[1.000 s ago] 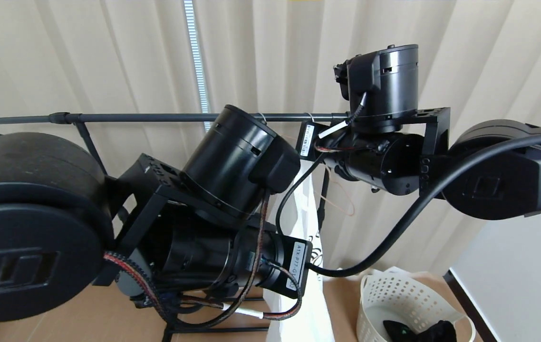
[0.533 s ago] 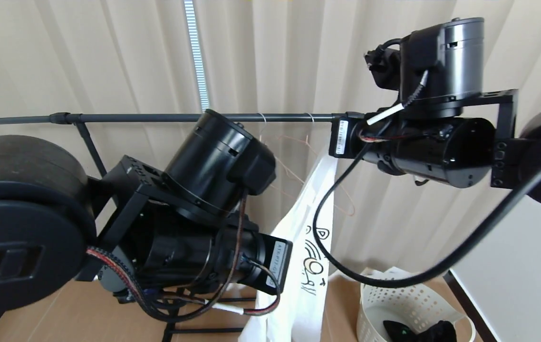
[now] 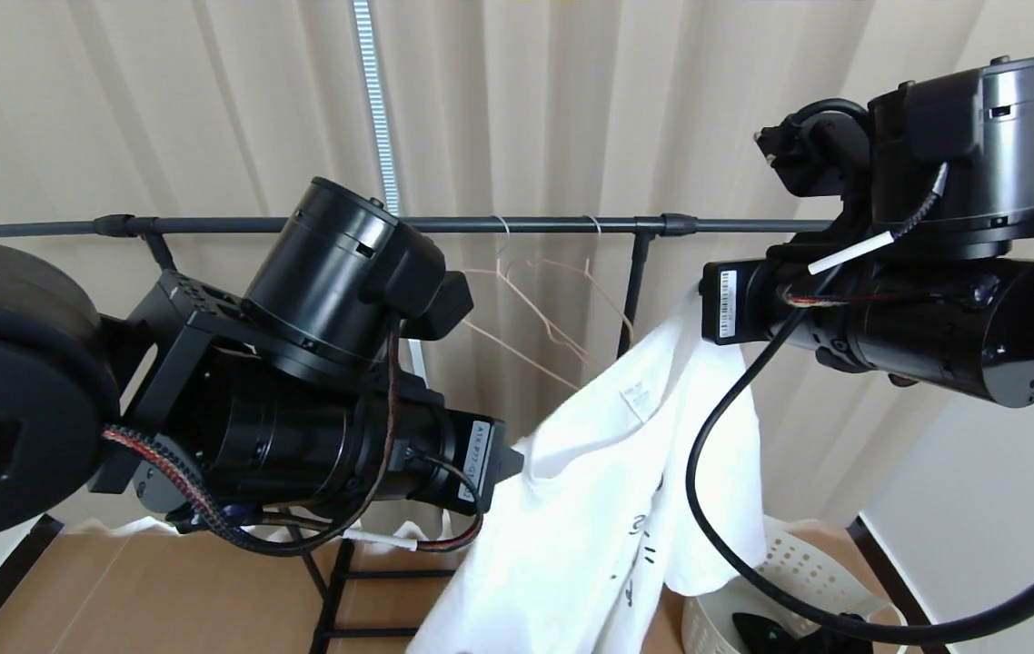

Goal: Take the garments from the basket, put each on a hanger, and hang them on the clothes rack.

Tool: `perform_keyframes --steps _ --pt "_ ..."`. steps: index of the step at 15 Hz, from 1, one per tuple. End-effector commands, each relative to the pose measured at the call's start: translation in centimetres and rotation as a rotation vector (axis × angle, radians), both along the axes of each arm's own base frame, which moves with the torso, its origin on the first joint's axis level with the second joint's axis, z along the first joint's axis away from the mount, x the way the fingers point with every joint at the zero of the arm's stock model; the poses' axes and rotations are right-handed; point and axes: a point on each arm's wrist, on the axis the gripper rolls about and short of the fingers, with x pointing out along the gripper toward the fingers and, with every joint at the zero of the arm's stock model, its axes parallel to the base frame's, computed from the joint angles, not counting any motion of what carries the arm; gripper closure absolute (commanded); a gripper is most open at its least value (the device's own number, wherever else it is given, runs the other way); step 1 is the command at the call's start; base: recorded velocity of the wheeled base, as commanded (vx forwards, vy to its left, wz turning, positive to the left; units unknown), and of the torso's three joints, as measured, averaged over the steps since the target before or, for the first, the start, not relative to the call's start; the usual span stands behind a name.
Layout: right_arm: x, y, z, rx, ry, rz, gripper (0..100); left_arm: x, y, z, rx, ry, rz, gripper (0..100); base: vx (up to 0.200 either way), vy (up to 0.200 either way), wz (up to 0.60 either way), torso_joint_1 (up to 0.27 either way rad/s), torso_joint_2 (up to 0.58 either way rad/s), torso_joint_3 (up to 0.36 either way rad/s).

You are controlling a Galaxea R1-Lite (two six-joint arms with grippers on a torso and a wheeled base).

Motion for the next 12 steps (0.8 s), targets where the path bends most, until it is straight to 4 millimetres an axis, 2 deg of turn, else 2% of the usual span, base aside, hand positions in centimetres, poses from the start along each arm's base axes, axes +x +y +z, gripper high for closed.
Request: perform_keyframes --steps 1,6,9,12 --pt "-0.4 -0.4 0.5 0.007 -0.011 0.0 100 -0.2 0.2 0.1 -0.002 -0.002 0.0 0 0.0 0.0 0.0 0.0 0.0 0.0" --pt "-1.2 -1.3 0.7 -0.035 -0.019 0.006 100 0.3 0.7 -0.7 0.017 0.017 0.028 0 0.0 0.0 0.0 0.0 0.0 0.0" --pt "-2.4 -3.8 -0.6 -0.223 -0.012 0.022 100 2.0 1.3 -1.8 0.043 0.047 0.08 0 0.0 0.0 0.0 0.0 0.0 0.0" --pt "-2.9 -4.5 -1.2 -0.284 -0.004 0.033 100 2.4 1.0 -2.5 0.059 0.06 0.086 0 0.0 0.0 0.0 0.0 0.0 0.0"
